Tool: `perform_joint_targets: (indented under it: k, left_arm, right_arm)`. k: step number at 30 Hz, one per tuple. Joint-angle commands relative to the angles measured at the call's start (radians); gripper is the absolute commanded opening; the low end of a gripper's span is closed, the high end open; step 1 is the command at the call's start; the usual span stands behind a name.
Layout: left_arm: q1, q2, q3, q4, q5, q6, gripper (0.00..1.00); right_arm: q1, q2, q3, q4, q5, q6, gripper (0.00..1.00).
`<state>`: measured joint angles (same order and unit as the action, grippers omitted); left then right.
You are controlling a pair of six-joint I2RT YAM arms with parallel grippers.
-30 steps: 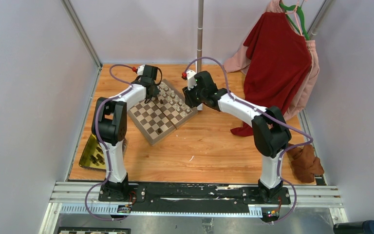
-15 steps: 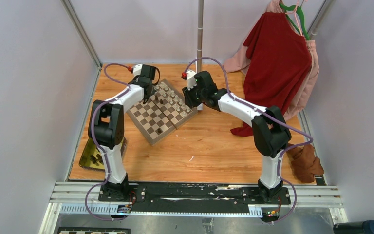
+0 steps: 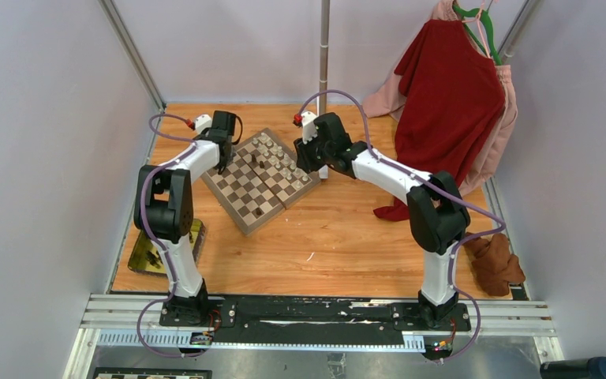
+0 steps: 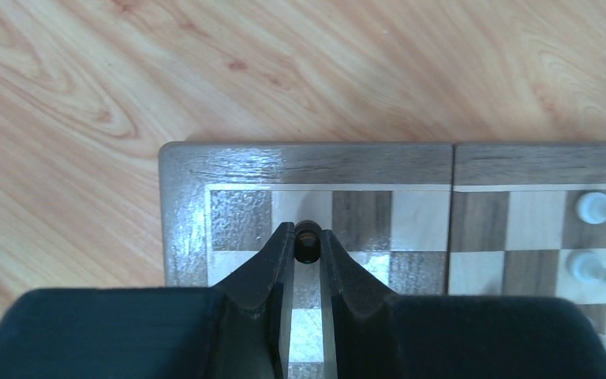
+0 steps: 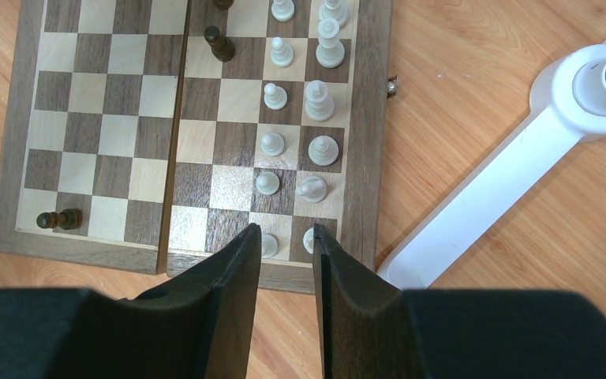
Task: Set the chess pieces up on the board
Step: Place the chess piece on the chessboard.
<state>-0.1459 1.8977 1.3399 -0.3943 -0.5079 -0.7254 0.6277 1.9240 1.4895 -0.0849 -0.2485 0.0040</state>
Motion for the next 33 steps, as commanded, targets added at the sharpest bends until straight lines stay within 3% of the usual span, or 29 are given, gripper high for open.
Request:
perform_joint_targets:
  k: [1,9,13,18,25,33]
  left_arm:
    - [0.015,-0.033,-0.018,-0.03,-0.038,-0.035,0.0]
    - [0.026,-0.017,-0.014,-0.034,-0.036,-0.039,0.0]
    - [0.026,-0.007,-0.003,-0.037,-0.03,-0.039,0.05]
    - [0.027,0.003,0.0,-0.031,-0.02,-0.025,0.15]
    - [0.026,-0.001,-0.007,-0.019,-0.017,-0.016,0.41]
    - [0.027,-0.027,-0.004,-0.023,-0.026,-0.01,0.49]
  right_arm:
    - [-0.012,0.02,0.033,0.003,-0.018,0.019,0.35]
    - [-0.012,0.028,0.043,-0.003,-0.017,0.015,0.35]
    - [-0.013,0.033,0.051,-0.007,-0.018,0.014,0.35]
    - [-0.012,0.037,0.049,-0.01,-0.02,0.013,0.35]
    - [-0.011,0.033,0.041,-0.009,-0.022,0.013,0.35]
    - [-0.012,0.022,0.028,-0.006,-0.024,0.014,0.35]
